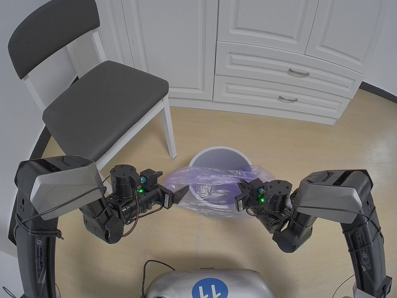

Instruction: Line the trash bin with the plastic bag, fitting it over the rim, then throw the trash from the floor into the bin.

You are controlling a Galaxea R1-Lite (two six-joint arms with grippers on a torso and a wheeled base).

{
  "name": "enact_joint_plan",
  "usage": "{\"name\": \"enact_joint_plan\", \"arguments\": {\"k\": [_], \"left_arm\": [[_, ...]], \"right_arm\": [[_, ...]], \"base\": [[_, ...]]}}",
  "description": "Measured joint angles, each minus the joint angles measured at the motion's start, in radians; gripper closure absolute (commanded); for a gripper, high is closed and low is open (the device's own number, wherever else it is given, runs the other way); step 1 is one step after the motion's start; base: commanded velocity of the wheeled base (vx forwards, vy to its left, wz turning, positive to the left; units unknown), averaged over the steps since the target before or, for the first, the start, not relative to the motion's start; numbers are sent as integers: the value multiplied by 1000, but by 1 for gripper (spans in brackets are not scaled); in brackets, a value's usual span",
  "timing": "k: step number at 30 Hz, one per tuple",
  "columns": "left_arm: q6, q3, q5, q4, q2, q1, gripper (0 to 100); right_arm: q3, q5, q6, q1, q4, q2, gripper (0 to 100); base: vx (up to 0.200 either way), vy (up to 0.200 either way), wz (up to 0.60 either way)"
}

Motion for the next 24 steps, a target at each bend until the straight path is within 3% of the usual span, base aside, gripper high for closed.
{"name": "enact_joint_plan", "arguments": {"k": [6,19,24], "left_arm": [[1,-2,10,-10,-7,5,0],[0,-1,26,-29,-21,8,0],[0,-3,28,-35,-23,8,0]], "right_arm": [[-135,-2,35,0,0,-1,100],[-722,-4,56,-17,162,129,100],[-944,-40,59,-21,247,246,100]], "base": [[0,0,0],[0,0,0],[0,0,0]]}}
